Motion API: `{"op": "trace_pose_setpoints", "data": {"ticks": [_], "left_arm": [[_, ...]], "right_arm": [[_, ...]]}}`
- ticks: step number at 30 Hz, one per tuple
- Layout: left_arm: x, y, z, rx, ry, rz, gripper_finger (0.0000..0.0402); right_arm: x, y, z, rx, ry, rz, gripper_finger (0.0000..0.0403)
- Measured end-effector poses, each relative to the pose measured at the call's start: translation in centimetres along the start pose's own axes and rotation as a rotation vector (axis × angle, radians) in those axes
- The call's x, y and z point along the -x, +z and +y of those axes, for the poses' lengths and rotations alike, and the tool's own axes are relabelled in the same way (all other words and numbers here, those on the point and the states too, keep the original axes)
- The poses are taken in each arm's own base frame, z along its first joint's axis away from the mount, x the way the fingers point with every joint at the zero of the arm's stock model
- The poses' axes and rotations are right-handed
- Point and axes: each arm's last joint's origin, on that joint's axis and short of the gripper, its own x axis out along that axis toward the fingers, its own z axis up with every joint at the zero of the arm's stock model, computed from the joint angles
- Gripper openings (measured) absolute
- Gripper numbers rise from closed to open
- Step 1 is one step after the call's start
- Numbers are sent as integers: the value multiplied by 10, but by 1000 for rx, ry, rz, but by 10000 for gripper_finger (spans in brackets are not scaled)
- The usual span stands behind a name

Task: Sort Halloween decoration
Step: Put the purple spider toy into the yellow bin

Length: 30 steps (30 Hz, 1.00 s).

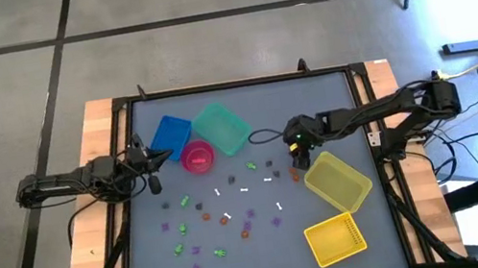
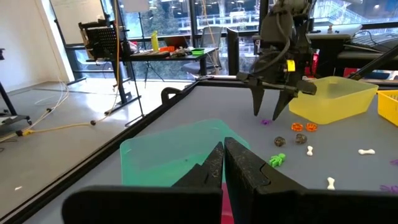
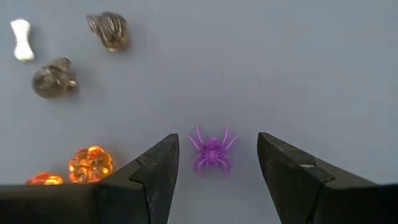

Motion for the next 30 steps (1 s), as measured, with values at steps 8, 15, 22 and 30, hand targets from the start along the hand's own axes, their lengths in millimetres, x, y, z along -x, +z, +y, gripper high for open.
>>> {"op": "trace_pose_setpoints", "data": {"ticks": [8,15,22,30], "left_arm": [[0,0,0,0,1,0,2],[0,0,0,0,1,0,2],[0,0,0,0,0,0,2],[0,0,0,0,1,0,2]], "right_arm": [[-11,-4,0,2,-8,47,216],[-14,-4,0,2,-11,57,216],[-14,-4,0,2,-11,59,216],[-14,-5,1,2,5,63,170]]}}
